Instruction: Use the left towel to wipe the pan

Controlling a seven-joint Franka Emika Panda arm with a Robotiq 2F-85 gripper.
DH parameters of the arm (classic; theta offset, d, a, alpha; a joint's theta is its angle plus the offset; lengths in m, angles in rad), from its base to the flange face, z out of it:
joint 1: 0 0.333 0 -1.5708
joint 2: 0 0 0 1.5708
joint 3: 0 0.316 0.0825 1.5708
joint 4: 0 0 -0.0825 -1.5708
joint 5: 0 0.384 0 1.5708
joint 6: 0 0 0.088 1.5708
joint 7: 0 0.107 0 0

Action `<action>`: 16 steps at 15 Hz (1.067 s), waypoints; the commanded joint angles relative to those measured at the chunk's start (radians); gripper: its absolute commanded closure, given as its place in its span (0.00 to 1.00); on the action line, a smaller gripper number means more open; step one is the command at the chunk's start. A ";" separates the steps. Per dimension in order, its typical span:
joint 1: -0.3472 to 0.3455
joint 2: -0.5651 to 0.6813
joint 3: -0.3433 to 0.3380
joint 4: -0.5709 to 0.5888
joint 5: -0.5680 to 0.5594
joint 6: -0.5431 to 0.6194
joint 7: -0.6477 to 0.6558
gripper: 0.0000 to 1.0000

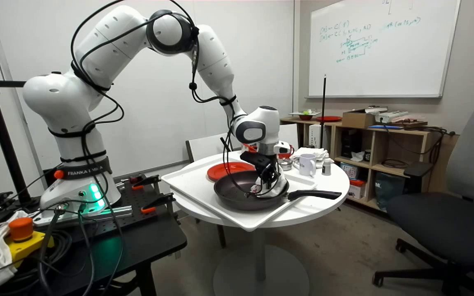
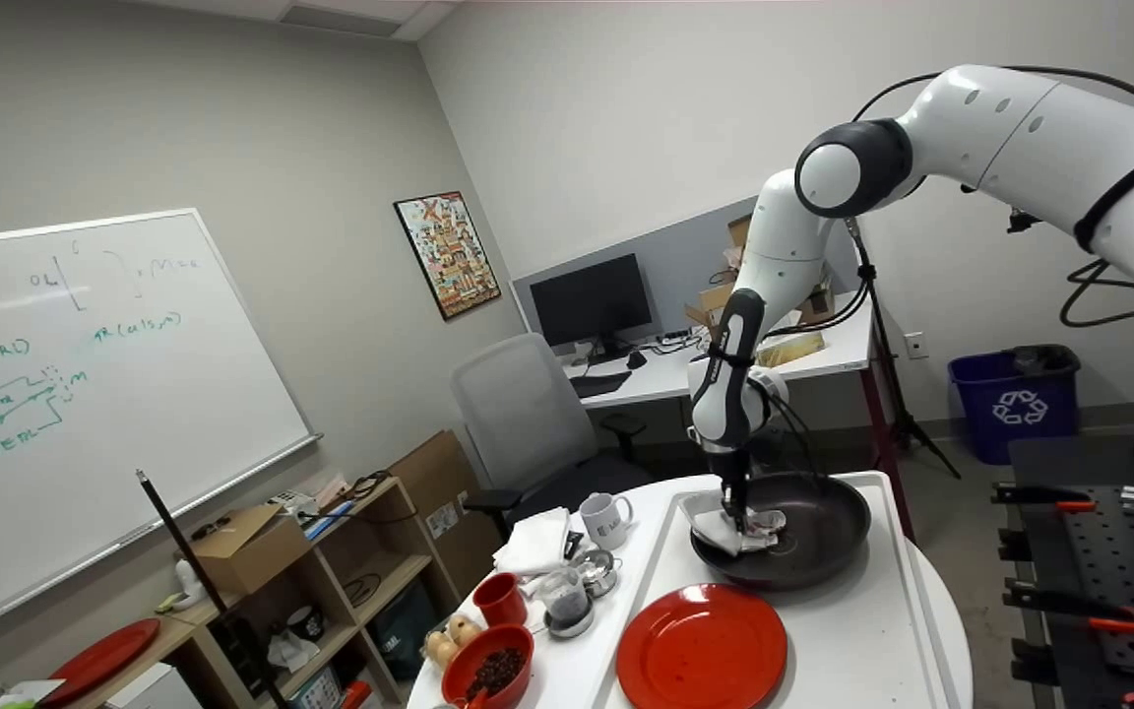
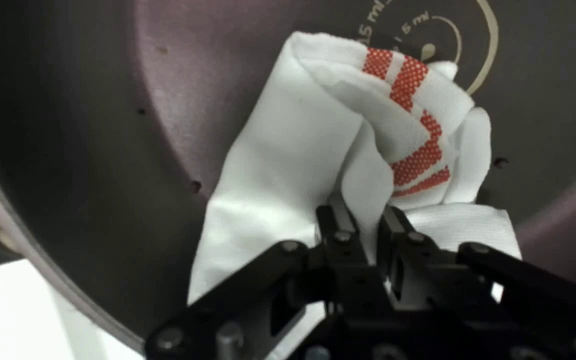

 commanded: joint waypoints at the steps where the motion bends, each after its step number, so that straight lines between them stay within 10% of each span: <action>1: 0.031 -0.012 0.012 -0.062 -0.030 0.053 -0.001 0.97; 16: -0.012 -0.137 0.105 -0.356 -0.109 0.140 -0.133 0.97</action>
